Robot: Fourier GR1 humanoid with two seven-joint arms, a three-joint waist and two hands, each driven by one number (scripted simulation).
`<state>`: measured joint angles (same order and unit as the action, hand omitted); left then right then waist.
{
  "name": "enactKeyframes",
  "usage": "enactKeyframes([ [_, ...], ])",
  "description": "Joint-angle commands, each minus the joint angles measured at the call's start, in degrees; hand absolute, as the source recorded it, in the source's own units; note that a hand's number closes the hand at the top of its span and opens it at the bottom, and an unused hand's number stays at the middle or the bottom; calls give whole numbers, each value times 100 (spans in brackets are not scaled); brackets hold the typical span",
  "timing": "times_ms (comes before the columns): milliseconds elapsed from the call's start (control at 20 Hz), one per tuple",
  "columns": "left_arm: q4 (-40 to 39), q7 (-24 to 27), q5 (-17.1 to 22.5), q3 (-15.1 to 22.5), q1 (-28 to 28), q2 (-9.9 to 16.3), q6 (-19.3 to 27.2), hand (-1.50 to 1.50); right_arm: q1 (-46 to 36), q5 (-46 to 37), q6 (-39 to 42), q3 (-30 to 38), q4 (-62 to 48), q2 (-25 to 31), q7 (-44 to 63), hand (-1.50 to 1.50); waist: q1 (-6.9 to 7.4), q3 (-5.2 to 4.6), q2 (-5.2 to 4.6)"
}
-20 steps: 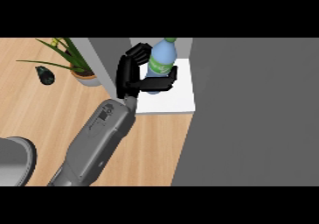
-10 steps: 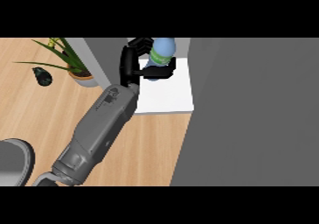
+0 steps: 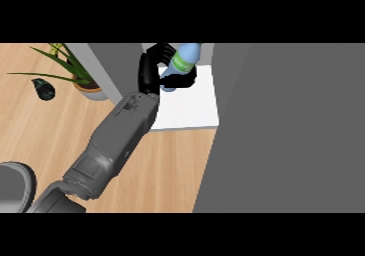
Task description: Pick up the bottled water, place it into the cabinet and close the cabinet
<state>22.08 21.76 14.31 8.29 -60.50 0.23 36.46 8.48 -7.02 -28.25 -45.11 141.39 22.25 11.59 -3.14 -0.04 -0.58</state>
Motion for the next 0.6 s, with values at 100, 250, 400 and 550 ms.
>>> enactKeyframes([
  [100,-731,355,98,-251,-202,-22,97,150,211,-351,-60,-388,402,21,-60,-150,-90,-3,-32],
  [250,-958,613,75,-303,-133,-23,-3,150,331,-50,67,-118,426,235,-185,-150,-57,2,-37],
  [400,-1167,694,129,-419,-190,-23,209,150,221,-100,30,-48,566,229,1,-150,-158,-5,-69],
  [550,-1355,723,-32,-371,-423,-23,413,150,83,118,107,219,401,240,-53,-150,-117,-2,-82],
])
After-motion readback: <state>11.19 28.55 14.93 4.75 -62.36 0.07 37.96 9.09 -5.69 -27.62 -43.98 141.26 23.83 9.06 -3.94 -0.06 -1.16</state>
